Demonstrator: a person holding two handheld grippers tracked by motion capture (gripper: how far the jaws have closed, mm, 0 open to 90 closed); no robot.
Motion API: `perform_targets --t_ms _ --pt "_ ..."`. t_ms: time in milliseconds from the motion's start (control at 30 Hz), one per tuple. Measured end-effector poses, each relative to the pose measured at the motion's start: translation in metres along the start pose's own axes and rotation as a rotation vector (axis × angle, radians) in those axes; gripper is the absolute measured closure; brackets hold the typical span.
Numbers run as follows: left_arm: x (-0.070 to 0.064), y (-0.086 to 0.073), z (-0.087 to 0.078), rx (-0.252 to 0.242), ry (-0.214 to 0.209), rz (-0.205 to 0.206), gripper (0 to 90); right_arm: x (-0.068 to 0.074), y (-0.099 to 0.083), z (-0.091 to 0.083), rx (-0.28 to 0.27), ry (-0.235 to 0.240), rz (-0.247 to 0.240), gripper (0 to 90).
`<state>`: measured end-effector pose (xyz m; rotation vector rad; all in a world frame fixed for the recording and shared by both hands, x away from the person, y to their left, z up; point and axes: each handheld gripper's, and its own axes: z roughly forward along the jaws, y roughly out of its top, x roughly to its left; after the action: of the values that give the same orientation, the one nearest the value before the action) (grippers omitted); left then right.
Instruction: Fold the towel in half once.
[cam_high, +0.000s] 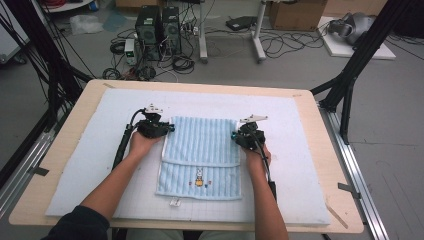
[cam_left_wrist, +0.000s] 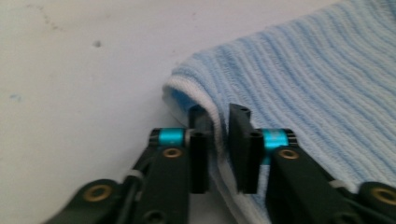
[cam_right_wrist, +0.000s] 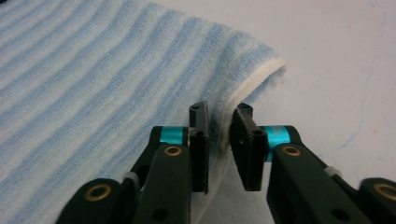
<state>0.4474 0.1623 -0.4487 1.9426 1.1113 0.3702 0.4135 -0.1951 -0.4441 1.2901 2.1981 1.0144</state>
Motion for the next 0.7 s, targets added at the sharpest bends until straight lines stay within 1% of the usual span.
perform_targets --t_ms 33,67,100,167,233,267,367,400,467,500,533,633,700 --pt "0.002 0.000 -0.001 0.006 0.004 -0.011 66.3 0.000 0.000 -0.001 -0.001 -0.004 0.006 69.3" --pt "0.003 0.000 -0.002 0.008 0.006 -0.029 59.9 -0.001 0.000 -0.001 -0.005 0.001 0.013 67.4" --pt "0.004 -0.001 -0.003 0.012 -0.003 -0.040 54.6 -0.003 -0.001 -0.002 -0.010 0.008 0.015 64.3" --pt "0.004 -0.001 -0.006 0.014 -0.022 -0.047 50.5 -0.004 -0.001 -0.005 -0.014 0.009 0.030 60.5" --pt "0.004 -0.001 -0.010 -0.002 -0.036 -0.051 44.9 -0.006 -0.002 -0.009 -0.027 0.007 0.044 55.9" --pt "0.004 -0.001 -0.012 -0.008 -0.045 -0.049 43.7 -0.007 -0.002 -0.010 -0.033 0.007 0.044 54.8" --pt "0.002 -0.003 -0.017 -0.027 -0.067 -0.048 38.1 -0.008 -0.003 -0.015 -0.035 0.001 0.053 47.1" --pt "0.001 -0.005 -0.019 -0.034 -0.077 -0.051 36.4 -0.008 -0.003 -0.017 -0.037 0.002 0.052 44.0" --pt "0.000 -0.008 -0.022 -0.019 -0.099 -0.053 32.4 -0.007 -0.002 -0.022 -0.044 0.021 0.031 40.1" --pt "-0.002 -0.010 -0.024 -0.024 -0.109 -0.046 30.3 -0.006 -0.002 -0.025 -0.044 0.030 0.018 37.5" --pt "-0.003 -0.011 -0.027 -0.033 -0.114 -0.032 30.2 -0.006 -0.002 -0.027 -0.045 0.038 0.010 34.8" --pt "-0.005 -0.015 -0.034 -0.041 -0.116 -0.017 29.3 -0.003 -0.002 -0.036 -0.050 0.042 -0.010 28.7" --pt "-0.006 -0.019 -0.038 -0.030 -0.112 0.003 28.9 0.000 -0.005 -0.044 -0.078 0.035 -0.031 28.6"
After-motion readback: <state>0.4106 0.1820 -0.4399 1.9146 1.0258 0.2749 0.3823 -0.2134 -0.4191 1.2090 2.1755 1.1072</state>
